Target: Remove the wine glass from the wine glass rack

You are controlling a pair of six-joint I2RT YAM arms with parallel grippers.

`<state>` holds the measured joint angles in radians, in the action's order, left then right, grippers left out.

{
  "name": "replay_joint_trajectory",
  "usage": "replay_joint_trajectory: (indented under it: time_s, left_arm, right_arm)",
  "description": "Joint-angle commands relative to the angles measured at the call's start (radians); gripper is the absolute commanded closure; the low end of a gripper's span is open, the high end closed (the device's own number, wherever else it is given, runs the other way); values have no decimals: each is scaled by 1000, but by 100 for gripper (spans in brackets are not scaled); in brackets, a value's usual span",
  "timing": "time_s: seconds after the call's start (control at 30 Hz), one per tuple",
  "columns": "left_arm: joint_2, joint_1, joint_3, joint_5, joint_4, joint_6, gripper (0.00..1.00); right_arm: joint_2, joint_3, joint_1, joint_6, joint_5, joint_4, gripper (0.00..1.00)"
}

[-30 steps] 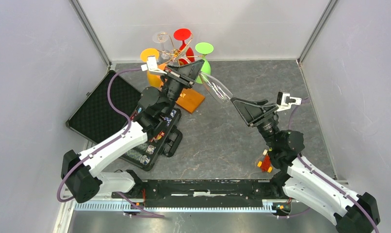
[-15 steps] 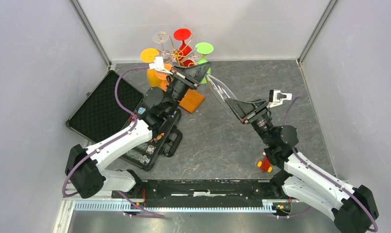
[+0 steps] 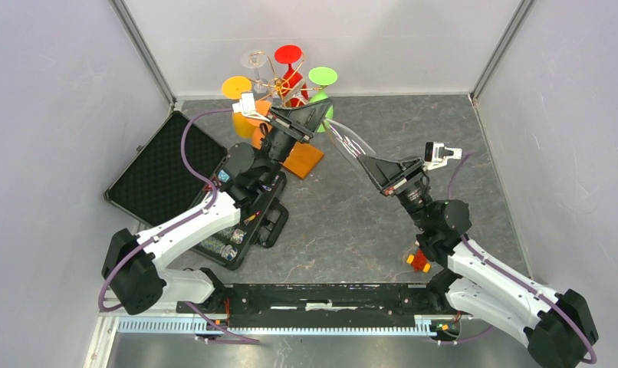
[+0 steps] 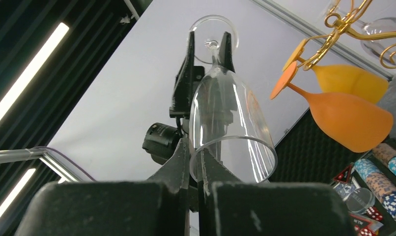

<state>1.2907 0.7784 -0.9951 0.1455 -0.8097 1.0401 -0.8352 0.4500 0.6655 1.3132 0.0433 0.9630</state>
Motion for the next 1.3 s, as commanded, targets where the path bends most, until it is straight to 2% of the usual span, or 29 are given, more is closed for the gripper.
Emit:
replay_joint_trajectory:
  time_s: [0.0, 0.13, 0.3, 0.47, 0.53, 0.6, 0.73, 0.8, 0.93, 1.13, 1.2, 1.27]
  left_arm:
    - [-51, 1, -19, -64, -57, -129, 51]
    - [-80, -1, -75, -141, 79, -262, 31]
    - [-111, -2, -117, -197, 262, -374, 13]
    - [-139, -8, -132, -226, 401, -464, 6]
    - [-156, -11, -135, -230, 454, -499, 4]
    - [-177, -15, -146, -236, 524, -556, 2]
    - [-230, -22, -222, -170, 768, -720, 0]
    - [-258, -25, -240, -149, 834, -772, 0]
    - [-314, -27, -232, -123, 866, -833, 0]
    - [-373, -27, -181, -67, 886, -857, 0]
    - [-377, -27, -181, -70, 896, -877, 0]
    - [-371, -27, -198, -65, 924, -895, 0]
  right_arm:
    - [1, 30, -5, -65, -49, -30, 100]
    - [20, 69, -4, -173, -126, -106, 100]
    - [33, 105, -4, -317, -226, -129, 100]
    - [32, 150, -4, -471, -298, -129, 100]
    - [41, 177, -5, -553, -337, -178, 100]
    - [64, 214, -4, -657, -398, -288, 100]
    - [112, 311, -5, -930, -563, -629, 100]
    - [129, 342, -4, -1046, -636, -751, 100]
    - [122, 444, -4, -1205, -734, -1006, 100]
    - [-93, 753, -6, -1329, -753, -1441, 100]
    - [-161, 840, -13, -1343, -772, -1521, 100]
    - [-216, 904, -38, -1364, -700, -1561, 100]
